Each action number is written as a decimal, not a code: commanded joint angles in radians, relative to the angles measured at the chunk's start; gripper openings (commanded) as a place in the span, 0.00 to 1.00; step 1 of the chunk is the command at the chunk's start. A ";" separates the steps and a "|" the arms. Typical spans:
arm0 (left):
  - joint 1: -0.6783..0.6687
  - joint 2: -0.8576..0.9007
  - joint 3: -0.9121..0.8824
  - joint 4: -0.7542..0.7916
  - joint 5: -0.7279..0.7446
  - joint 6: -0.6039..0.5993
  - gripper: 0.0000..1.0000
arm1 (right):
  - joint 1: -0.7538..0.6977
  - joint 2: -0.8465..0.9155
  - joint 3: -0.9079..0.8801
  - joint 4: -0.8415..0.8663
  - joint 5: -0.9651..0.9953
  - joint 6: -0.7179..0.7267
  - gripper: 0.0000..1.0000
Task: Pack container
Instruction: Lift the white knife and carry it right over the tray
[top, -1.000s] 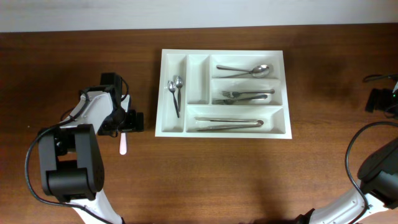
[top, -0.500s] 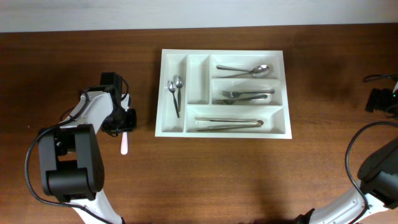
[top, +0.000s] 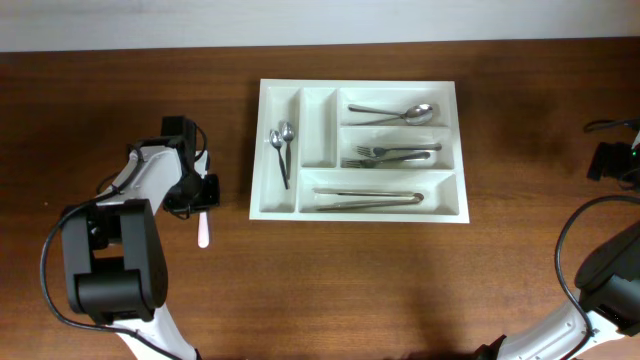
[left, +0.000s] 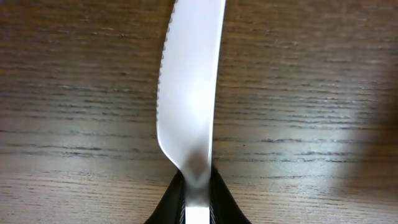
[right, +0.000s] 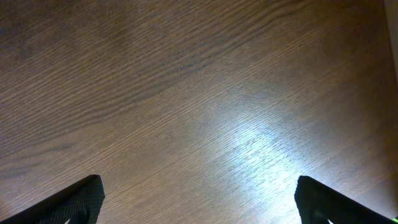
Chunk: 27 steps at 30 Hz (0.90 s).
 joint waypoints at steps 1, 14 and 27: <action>0.001 0.009 0.097 -0.009 -0.005 0.005 0.02 | 0.002 -0.002 -0.005 0.000 -0.002 0.009 0.99; -0.088 0.009 0.505 -0.057 0.150 -0.031 0.02 | 0.002 -0.002 -0.005 0.000 -0.001 0.009 0.99; -0.388 0.009 0.537 0.145 0.149 -0.233 0.04 | 0.002 -0.002 -0.005 0.000 -0.002 0.009 0.99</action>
